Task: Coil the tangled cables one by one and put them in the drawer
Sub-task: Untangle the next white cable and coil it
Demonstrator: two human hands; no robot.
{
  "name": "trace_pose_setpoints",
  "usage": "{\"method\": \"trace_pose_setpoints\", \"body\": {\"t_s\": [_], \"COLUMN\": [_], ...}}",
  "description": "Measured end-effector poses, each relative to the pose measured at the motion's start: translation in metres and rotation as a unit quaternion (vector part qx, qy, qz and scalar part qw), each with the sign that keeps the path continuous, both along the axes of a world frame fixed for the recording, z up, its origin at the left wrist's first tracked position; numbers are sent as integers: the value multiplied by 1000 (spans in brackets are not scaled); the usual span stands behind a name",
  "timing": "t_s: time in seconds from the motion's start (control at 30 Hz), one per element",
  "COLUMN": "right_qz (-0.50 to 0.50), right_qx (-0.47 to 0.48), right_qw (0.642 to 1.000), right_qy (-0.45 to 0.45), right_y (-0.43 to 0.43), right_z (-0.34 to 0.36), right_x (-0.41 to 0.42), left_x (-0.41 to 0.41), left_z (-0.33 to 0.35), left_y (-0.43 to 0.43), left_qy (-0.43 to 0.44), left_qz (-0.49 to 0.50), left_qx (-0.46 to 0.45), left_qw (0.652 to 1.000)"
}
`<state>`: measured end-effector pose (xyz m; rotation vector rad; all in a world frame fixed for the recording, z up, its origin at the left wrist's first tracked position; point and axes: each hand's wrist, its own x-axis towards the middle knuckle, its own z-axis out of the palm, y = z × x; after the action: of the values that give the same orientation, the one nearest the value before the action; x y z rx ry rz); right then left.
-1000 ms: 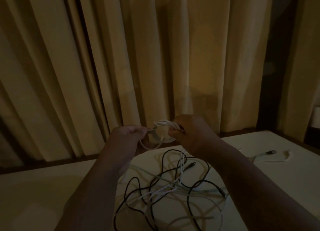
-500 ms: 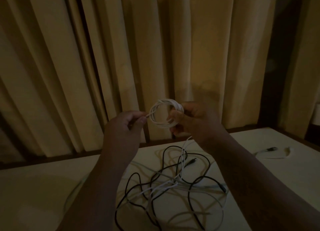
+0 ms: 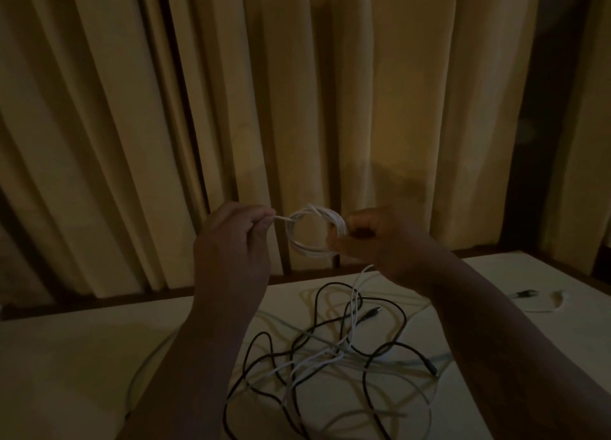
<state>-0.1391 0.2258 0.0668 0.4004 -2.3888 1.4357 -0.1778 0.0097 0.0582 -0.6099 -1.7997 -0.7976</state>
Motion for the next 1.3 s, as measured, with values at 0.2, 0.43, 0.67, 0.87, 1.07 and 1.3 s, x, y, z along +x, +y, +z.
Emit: {"method": "trace_pose_setpoints", "body": {"t_s": [0.2, 0.43, 0.67, 0.87, 1.07, 1.3], "right_qz": [34, 46, 48, 30, 33, 43], "right_qx": [-59, -94, -155, -166, -207, -284], "right_qw": [997, 992, 982, 979, 975, 958], "right_qy": [19, 66, 99, 118, 81, 29], "right_y": [-3, -21, -30, -37, -41, -44], "right_z": [2, -2, -6, -11, -18, -20], "right_x": [5, 7, 7, 5, 0, -5], "left_x": [-4, 2, 18, 19, 16, 15], "left_z": [-11, -17, 1, -7, -9, -8], "left_y": [6, 25, 36, 42, 43, 41], "left_qy": [0, -233, -380, -421, -408, -410], "left_qz": [0, -100, -308, -433, -470, -513], "left_qx": [8, 223, 441, 416, 471, 452], "left_qw": [1000, 941, 752, 680, 625, 604]}}
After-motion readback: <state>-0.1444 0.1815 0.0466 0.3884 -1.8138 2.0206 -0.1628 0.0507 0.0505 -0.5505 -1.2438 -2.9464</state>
